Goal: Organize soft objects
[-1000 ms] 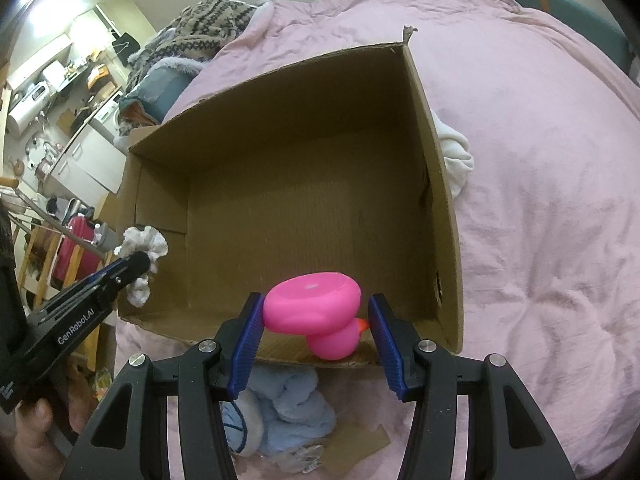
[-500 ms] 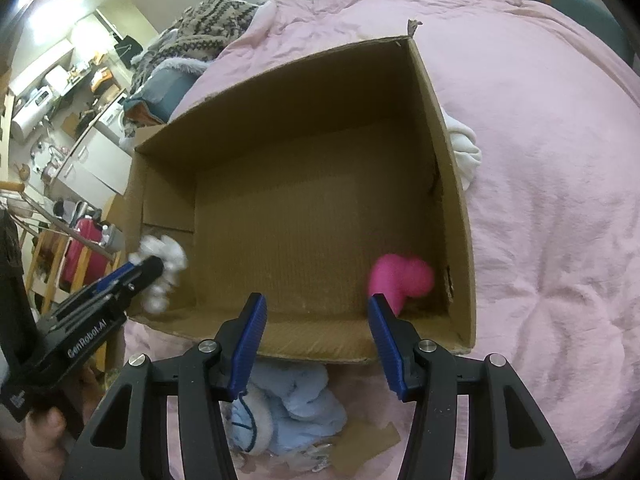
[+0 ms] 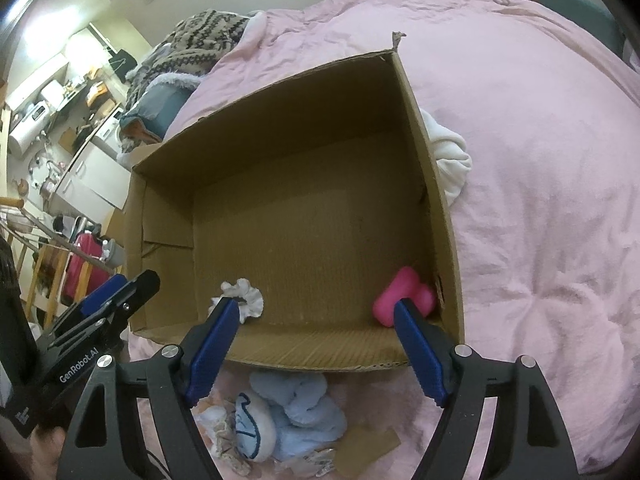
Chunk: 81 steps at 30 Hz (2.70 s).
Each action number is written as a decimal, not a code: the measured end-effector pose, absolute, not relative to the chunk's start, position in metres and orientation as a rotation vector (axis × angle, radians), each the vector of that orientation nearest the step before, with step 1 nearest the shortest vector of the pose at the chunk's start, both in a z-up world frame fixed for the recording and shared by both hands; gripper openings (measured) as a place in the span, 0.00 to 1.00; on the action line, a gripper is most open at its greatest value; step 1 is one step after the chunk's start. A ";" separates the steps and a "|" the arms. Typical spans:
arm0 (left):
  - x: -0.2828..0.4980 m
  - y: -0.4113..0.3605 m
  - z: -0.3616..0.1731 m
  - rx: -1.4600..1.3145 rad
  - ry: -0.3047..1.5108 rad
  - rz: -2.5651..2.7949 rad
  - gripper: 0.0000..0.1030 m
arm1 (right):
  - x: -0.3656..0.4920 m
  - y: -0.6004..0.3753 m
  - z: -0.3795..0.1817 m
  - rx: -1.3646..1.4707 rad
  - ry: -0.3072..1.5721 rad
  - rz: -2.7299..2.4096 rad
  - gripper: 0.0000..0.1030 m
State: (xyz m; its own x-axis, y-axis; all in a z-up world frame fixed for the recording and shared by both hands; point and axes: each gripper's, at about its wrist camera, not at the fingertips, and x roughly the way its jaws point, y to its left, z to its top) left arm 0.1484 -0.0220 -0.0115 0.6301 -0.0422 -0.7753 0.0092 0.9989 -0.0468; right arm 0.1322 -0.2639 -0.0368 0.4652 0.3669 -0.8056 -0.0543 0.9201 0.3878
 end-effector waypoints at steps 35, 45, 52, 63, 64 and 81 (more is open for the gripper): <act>0.079 0.002 0.005 -0.025 0.922 0.018 0.69 | 0.076 -0.279 -0.026 0.318 1.066 0.222 0.82; 0.068 0.015 -0.010 -0.075 1.034 0.044 0.69 | 0.056 -0.294 -0.043 0.393 1.156 0.127 0.82; 0.077 0.029 -0.030 -0.175 1.132 0.050 0.69 | 0.059 -0.296 -0.055 0.431 1.203 0.118 0.82; 0.087 0.004 -0.096 -0.190 1.427 -0.076 0.22 | 0.064 -0.290 -0.064 0.417 1.239 0.108 0.82; 0.088 0.002 -0.101 -0.180 1.440 -0.078 0.22 | 0.064 -0.290 -0.065 0.420 1.242 0.103 0.82; 0.079 0.009 -0.076 -0.240 1.346 -0.094 0.05 | 0.067 -0.304 -0.072 0.502 1.264 0.086 0.82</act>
State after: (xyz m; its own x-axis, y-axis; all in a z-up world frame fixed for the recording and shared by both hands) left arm 0.0794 0.0088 -0.0761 0.2234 -0.2056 -0.9528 -0.0706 0.9715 -0.2261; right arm 0.0666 -0.3037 -0.0724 0.3140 0.3329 -0.8891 0.2091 0.8893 0.4068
